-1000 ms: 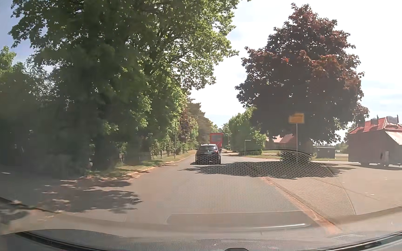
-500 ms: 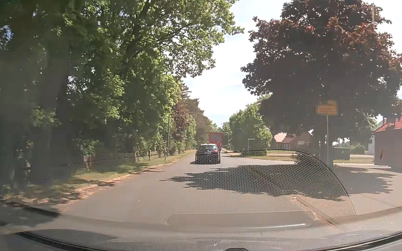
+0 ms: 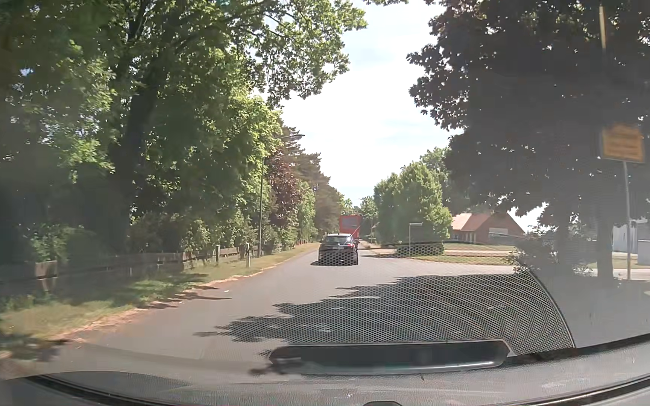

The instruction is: Follow the waypoints while adhering to traffic rules and regulations

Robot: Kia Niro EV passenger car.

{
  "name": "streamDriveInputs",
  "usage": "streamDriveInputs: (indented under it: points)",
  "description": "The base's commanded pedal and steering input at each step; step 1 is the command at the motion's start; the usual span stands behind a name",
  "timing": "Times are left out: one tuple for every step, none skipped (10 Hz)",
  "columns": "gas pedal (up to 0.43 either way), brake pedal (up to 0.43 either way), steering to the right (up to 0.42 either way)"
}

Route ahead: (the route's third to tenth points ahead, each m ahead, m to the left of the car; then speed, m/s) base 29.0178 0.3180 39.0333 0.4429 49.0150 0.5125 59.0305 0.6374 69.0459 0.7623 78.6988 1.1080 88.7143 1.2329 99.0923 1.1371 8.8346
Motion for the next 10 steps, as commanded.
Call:
streamDriveInputs:
  points:
    - [0.000, 0.079, 0.000]
    - [0.000, 0.122, 0.000]
    - [0.000, 0.152, -0.001]
    - [0.000, 0.165, 0.000]
    - [0.000, 0.171, -0.001]
    - [0.000, 0.195, 0.000]
    - [0.000, 0.207, -0.001]
    - [0.000, 0.207, 0.000]
    - [0.000, 0.213, -0.001]
    - [0.000, 0.213, -0.001]
